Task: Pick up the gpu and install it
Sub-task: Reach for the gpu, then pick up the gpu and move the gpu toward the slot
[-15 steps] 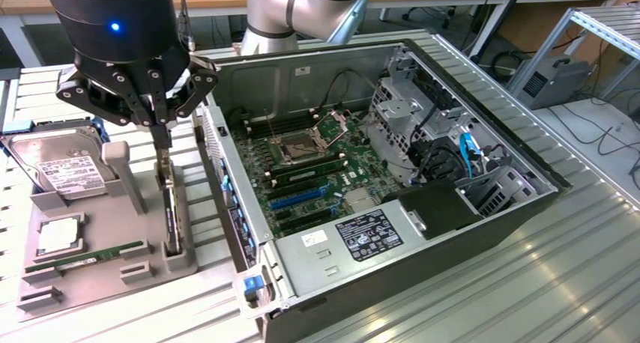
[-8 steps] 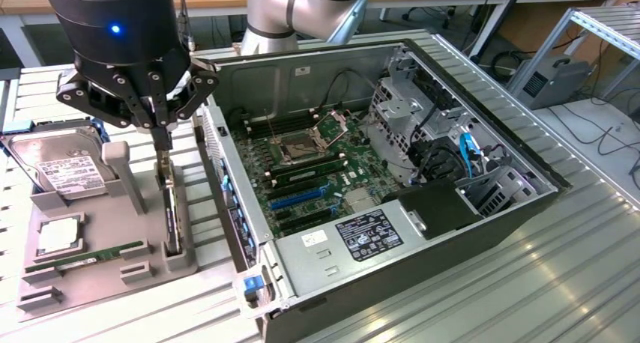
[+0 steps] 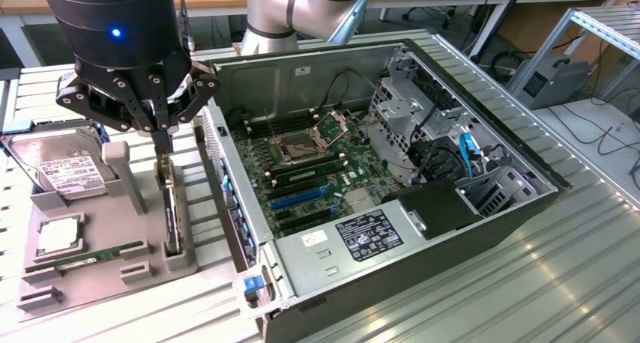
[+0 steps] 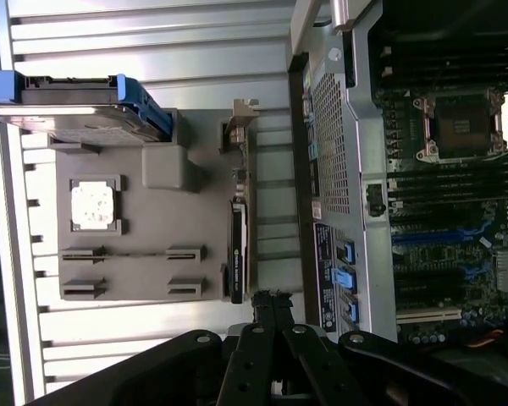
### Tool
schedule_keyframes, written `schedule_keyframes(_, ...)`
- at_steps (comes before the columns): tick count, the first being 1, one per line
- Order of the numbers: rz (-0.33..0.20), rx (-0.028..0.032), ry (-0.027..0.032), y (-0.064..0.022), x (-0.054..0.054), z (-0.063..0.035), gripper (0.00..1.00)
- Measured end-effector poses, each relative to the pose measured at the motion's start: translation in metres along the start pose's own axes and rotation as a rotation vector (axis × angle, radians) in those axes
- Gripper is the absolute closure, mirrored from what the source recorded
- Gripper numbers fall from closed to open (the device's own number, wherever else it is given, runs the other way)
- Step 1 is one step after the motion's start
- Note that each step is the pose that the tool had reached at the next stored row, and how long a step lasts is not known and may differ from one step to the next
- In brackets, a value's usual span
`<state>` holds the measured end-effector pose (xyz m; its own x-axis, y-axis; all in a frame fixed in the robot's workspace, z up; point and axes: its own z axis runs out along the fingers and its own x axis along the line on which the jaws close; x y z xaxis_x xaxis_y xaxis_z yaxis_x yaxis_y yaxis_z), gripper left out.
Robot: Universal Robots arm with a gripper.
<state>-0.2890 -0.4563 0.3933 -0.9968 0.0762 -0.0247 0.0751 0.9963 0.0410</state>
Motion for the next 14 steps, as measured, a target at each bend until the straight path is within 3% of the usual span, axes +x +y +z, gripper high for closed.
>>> schedule_keyframes(14, 0.000, 0.0000, -0.0001, -0.0001, -0.0001, 0.0000, 0.89)
